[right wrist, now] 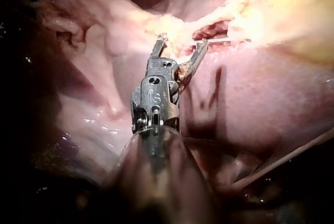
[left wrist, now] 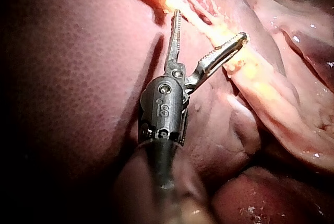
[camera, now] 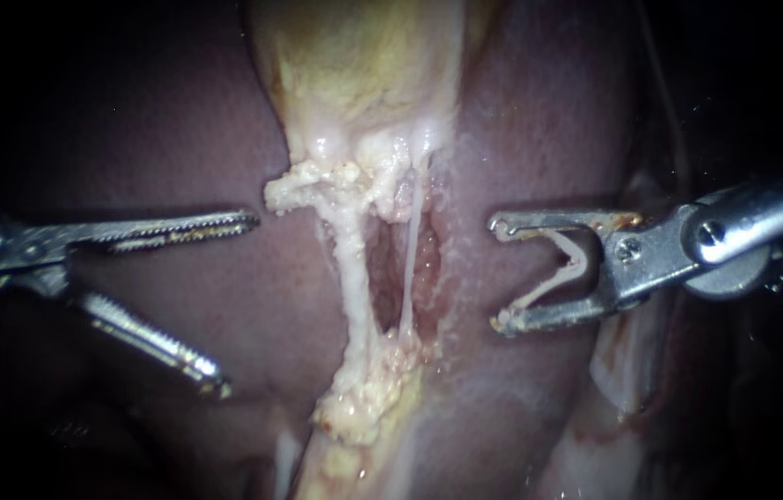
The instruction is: Grabbing gallbladder
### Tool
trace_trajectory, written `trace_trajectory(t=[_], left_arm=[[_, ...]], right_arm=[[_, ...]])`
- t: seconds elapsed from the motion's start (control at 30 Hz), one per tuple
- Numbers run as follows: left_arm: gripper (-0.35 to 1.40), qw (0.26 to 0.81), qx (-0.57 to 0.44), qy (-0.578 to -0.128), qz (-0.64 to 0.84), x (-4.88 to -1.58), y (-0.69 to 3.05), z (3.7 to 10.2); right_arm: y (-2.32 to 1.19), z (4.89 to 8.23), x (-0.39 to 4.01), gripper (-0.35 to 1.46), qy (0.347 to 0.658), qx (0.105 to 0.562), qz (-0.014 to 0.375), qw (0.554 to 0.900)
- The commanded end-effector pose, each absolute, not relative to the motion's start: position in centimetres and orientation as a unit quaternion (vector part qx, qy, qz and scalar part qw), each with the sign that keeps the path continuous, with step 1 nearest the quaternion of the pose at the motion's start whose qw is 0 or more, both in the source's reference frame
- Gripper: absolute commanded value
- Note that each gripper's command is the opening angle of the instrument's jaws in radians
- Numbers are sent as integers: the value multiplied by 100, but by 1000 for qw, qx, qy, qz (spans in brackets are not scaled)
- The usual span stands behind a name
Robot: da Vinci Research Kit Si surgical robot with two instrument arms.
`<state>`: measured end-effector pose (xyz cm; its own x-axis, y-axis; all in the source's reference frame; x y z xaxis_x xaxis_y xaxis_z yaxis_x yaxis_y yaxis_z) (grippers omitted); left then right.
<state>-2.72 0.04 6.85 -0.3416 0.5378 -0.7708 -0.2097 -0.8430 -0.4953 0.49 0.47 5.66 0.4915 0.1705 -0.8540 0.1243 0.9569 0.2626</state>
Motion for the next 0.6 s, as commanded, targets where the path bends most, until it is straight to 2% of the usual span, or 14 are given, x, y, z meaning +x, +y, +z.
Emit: trace_trajectory(t=[0.03,0.3,0.53,0.6], left_arm=[[107,235,-527,-153,802,-271,5,685],[107,279,-527,-115,794,-261,32,676],[95,316,-510,-96,794,-266,51,698],[90,327,-510,-105,789,-272,53,708]], right_arm=[[47,566,49,50,504,146,13,851],[46,566,49,50,504,146,13,851],[44,567,49,50,504,147,12,851],[44,567,49,50,504,147,12,851]])
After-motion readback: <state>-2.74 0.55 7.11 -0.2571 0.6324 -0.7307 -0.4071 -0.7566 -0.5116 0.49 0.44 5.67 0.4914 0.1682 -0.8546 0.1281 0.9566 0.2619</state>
